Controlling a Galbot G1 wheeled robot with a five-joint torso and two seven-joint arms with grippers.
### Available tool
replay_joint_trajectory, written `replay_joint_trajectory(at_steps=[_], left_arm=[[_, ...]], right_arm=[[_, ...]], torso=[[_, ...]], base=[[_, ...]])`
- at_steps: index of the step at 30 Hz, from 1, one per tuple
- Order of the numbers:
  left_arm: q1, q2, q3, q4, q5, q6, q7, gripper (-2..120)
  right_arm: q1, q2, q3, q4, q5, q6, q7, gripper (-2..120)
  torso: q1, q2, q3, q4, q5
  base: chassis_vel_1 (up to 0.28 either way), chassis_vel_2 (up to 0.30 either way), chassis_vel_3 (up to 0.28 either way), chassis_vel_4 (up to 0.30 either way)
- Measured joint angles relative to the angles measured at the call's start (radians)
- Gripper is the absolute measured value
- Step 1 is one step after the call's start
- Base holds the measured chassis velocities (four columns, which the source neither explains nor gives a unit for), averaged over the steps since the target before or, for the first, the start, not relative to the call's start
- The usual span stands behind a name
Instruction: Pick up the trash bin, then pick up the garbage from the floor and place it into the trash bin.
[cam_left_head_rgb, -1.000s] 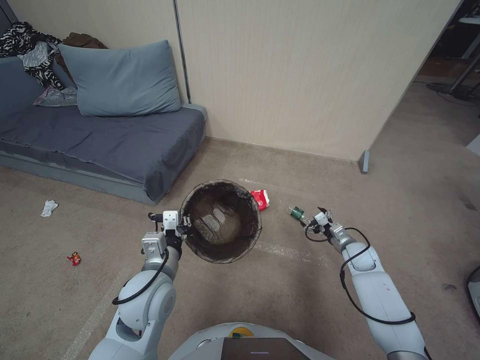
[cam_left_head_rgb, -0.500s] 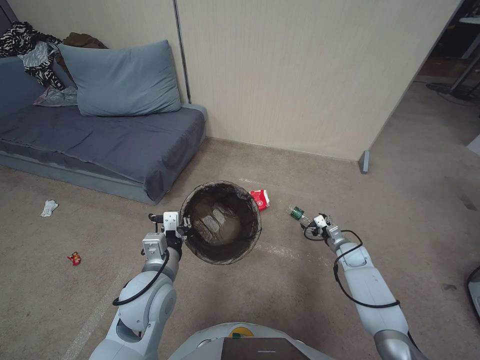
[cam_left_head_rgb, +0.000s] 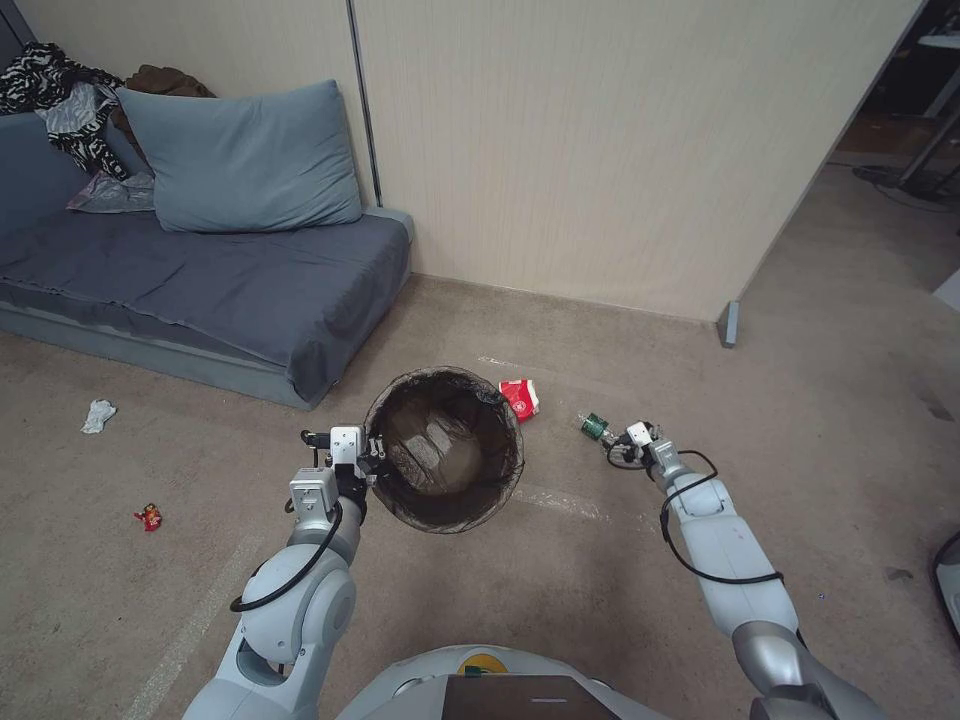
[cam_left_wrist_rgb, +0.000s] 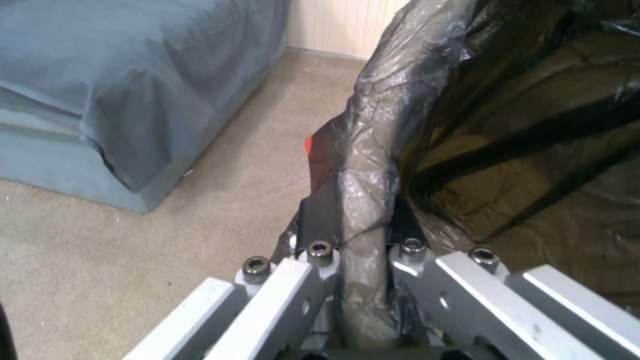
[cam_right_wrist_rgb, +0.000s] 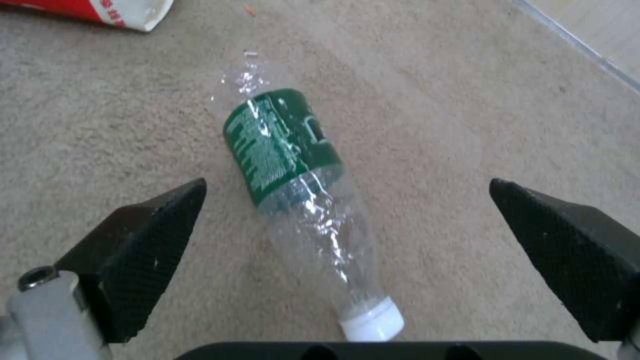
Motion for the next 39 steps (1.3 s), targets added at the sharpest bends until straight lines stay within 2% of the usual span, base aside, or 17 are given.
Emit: replay_joint_trajectory(at_steps=[20,33,39], left_arm=[[0.003,0.002,-0.002,0.003,0.004,0.004,0.0,0],[0.005,0.002,0.002,0.006,0.01,0.004,-0.001,0],[0.009,0.004,-0.001,0.005,0.011,0.005,-0.001,0]], right_arm=[[0.131,0.039,-0.014,-0.202,0.011,-0.034,0.017,100],[0.147,0.042,-0.012,-0.233,0.077,-0.149,0.072,100],[0.153,0.05,-0.018,-0.235,0.161,-0.216,0.084,100]], torso=[[0.0,0.0,0.0,0.0,-0.0001],[0.0,0.0,0.0,-0.0001,0.0001],[0.0,0.0,0.0,0.0,0.0]], base=[[0.0,0.0,0.0,0.0],[0.0,0.0,0.0,0.0],[0.0,0.0,0.0,0.0]])
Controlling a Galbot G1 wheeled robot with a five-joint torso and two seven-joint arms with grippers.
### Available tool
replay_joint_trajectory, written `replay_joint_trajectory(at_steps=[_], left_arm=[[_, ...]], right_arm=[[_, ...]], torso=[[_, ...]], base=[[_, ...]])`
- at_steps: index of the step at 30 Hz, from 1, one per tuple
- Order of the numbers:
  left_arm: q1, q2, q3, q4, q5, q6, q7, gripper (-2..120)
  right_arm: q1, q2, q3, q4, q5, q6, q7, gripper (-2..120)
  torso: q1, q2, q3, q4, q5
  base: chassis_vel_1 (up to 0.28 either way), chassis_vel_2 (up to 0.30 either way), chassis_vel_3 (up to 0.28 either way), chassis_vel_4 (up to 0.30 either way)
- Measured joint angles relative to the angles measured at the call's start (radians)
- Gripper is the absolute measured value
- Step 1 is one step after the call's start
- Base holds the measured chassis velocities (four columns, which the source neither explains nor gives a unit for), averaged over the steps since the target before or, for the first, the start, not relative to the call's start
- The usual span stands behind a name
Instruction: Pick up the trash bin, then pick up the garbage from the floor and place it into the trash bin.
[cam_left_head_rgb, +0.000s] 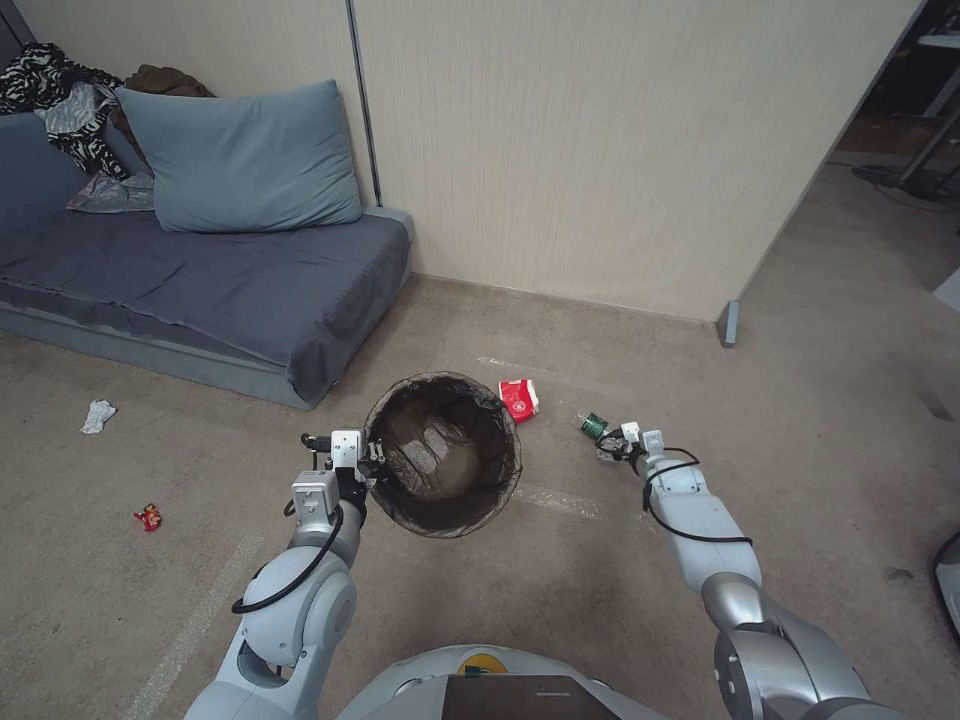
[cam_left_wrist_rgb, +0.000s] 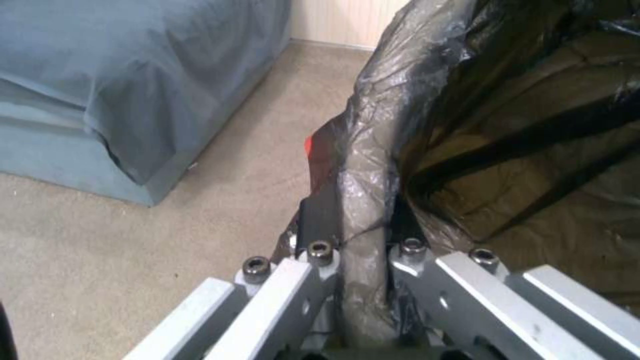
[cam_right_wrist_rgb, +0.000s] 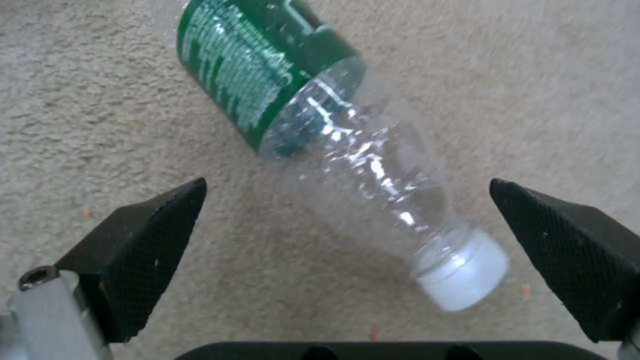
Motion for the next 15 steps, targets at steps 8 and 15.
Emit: replay_joint_trajectory(at_steps=[8,15], left_arm=[[0.0,0.002,0.0,-0.001,0.0,0.0,0.0,0],[-0.001,0.001,0.004,-0.001,0.0,0.001,0.0,0]], right_arm=[[-0.002,0.004,-0.008,0.002,0.004,0.002,-0.002,92],[-0.003,0.003,-0.017,0.004,0.001,0.01,-0.003,67]], torso=[[0.0,0.0,0.0,0.0,0.0],[0.0,0.0,0.0,-0.0001,0.0]], base=[[0.0,0.0,0.0,0.0],[0.0,0.0,0.0,0.0]])
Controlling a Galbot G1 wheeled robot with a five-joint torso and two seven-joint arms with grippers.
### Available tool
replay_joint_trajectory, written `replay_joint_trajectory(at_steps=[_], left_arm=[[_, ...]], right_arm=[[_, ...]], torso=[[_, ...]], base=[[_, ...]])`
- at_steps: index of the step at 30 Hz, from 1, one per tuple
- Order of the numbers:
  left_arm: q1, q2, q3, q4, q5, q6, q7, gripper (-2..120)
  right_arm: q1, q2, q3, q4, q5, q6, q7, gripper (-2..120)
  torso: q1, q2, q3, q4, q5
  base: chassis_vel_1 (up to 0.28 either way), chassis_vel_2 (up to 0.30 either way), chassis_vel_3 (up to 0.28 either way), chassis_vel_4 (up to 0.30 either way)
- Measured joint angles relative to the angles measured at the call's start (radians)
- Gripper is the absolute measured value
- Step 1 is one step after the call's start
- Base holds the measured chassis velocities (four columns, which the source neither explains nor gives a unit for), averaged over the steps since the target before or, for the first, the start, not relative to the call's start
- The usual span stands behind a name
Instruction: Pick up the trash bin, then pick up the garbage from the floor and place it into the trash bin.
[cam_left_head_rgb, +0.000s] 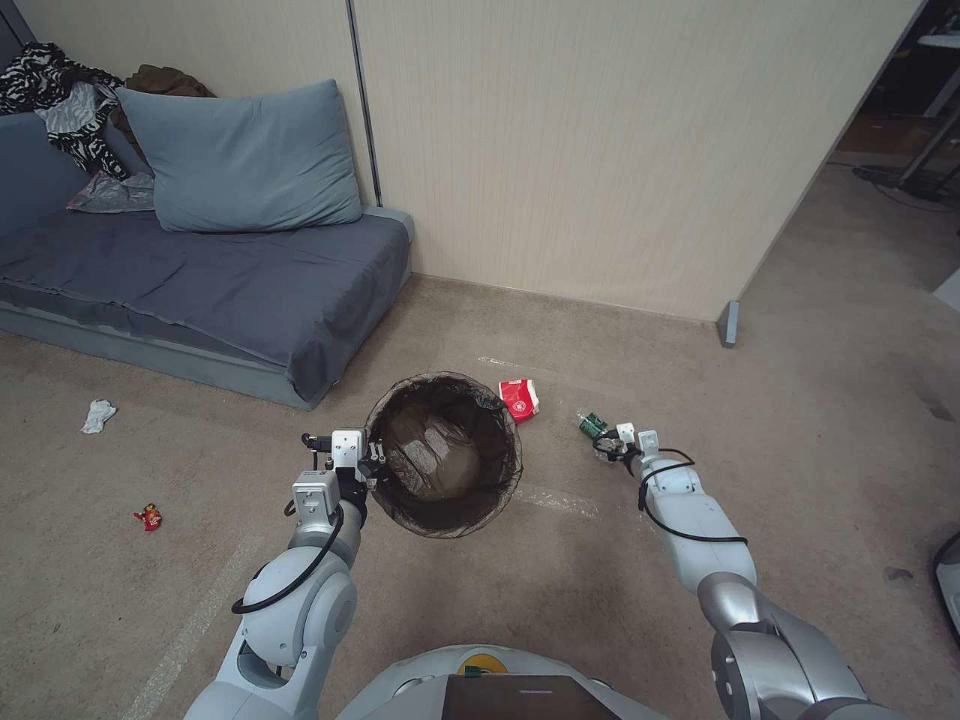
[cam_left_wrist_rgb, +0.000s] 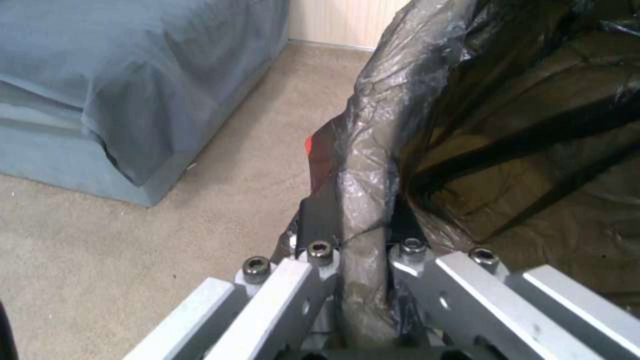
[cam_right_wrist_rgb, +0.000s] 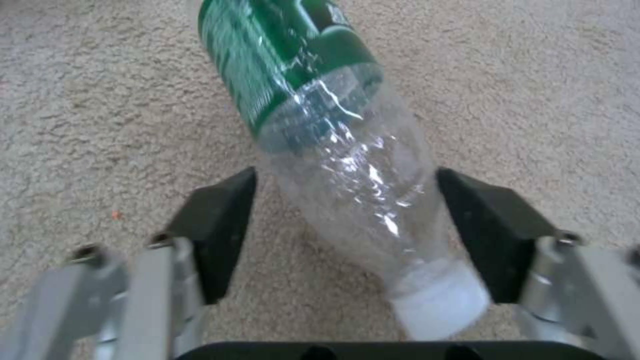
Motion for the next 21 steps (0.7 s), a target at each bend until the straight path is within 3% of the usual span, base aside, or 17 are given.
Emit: replay_joint_trajectory(at_steps=[12,21], left_arm=[[-0.004,-0.001,0.002,0.001,0.0,0.003,0.0,0],[-0.007,-0.002,0.007,0.001,-0.002,0.004,0.0,0]], right_arm=[[-0.005,-0.004,-0.007,0.001,-0.008,0.014,0.0,24],[-0.016,-0.008,-0.006,0.006,-0.011,0.035,0.0,19]], torso=[[0.0,0.0,0.0,0.0,0.0],[0.0,0.0,0.0,0.0,0.0001]], base=[[0.0,0.0,0.0,0.0],[0.0,0.0,0.0,0.0]])
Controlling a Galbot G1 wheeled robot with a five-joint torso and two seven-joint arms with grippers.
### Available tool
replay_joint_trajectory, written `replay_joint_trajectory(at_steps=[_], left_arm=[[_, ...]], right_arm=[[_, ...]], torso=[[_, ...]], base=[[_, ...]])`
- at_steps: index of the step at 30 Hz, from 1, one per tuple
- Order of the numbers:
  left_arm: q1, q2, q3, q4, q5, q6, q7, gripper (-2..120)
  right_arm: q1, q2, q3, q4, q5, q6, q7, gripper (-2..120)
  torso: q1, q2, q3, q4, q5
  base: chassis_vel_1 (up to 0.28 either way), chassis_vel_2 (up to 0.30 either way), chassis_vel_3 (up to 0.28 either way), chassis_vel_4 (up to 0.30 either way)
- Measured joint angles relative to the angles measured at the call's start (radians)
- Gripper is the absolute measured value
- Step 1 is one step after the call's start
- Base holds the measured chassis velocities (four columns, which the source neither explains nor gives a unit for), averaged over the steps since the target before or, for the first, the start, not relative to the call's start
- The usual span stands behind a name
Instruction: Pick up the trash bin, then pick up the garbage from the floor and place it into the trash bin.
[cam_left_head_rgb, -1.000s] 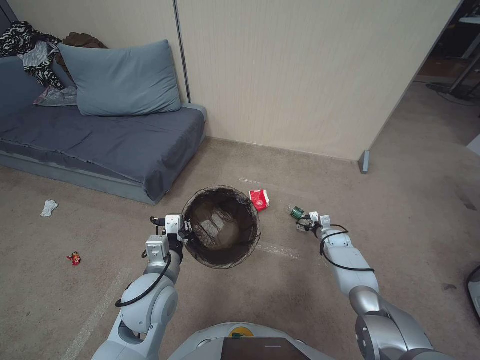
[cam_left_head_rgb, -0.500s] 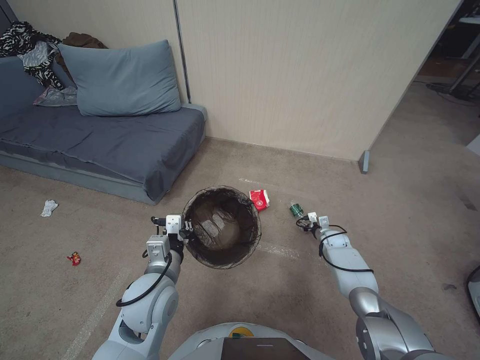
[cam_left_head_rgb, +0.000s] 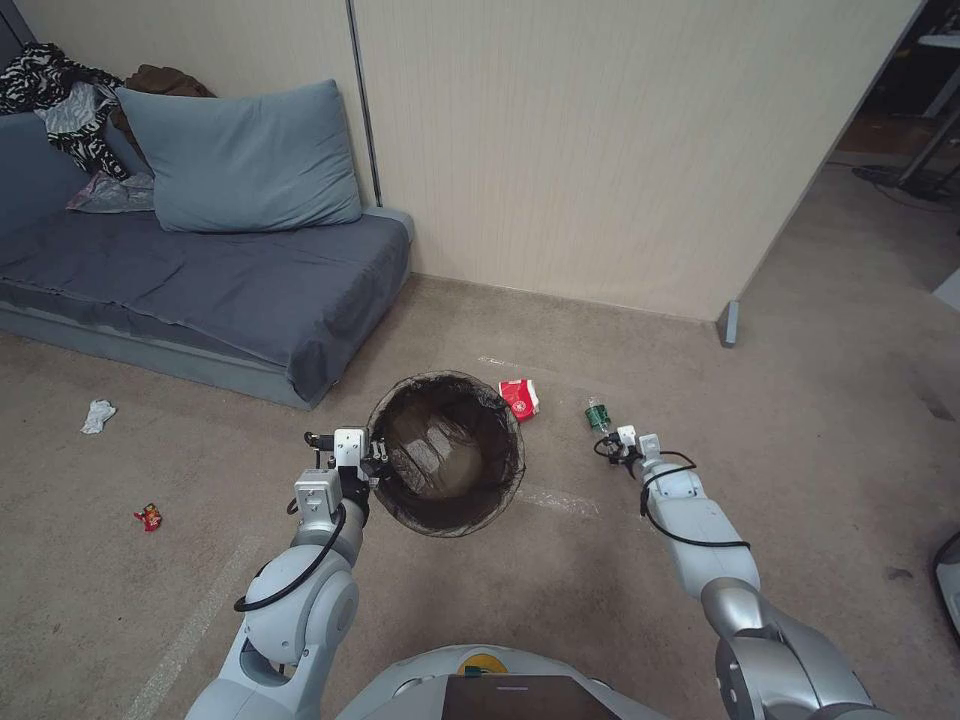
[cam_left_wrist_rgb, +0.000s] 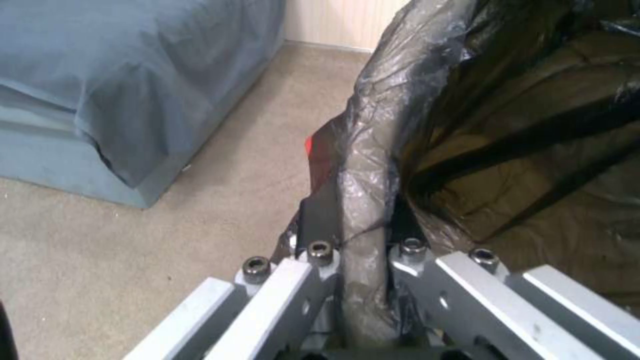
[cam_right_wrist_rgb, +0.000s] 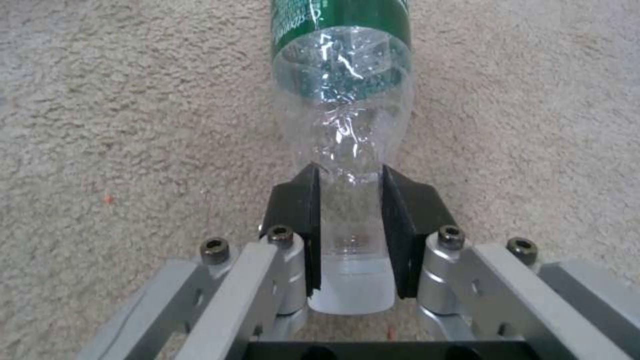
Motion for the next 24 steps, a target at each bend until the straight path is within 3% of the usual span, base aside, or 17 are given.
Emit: replay_joint_trajectory(at_steps=[11,18,24], left_arm=[[-0.003,0.001,-0.003,0.007,-0.003,0.001,0.0,0],[-0.007,-0.001,-0.001,0.015,-0.003,0.0,0.0,0],[-0.013,-0.001,0.004,0.028,-0.004,0.0,0.0,0]], right_arm=[[-0.036,0.005,0.005,0.086,0.028,0.048,0.049,19],[-0.121,-0.002,0.009,0.238,0.097,0.053,0.085,19],[-0.257,-0.016,0.032,0.481,0.178,0.055,0.104,19]], torso=[[0.0,0.0,0.0,0.0001,0.0],[0.0,0.0,0.0,0.0002,0.0],[0.0,0.0,0.0,-0.0001,0.0001]], base=[[0.0,0.0,0.0,0.0],[0.0,0.0,0.0,0.0],[0.0,0.0,0.0,0.0]])
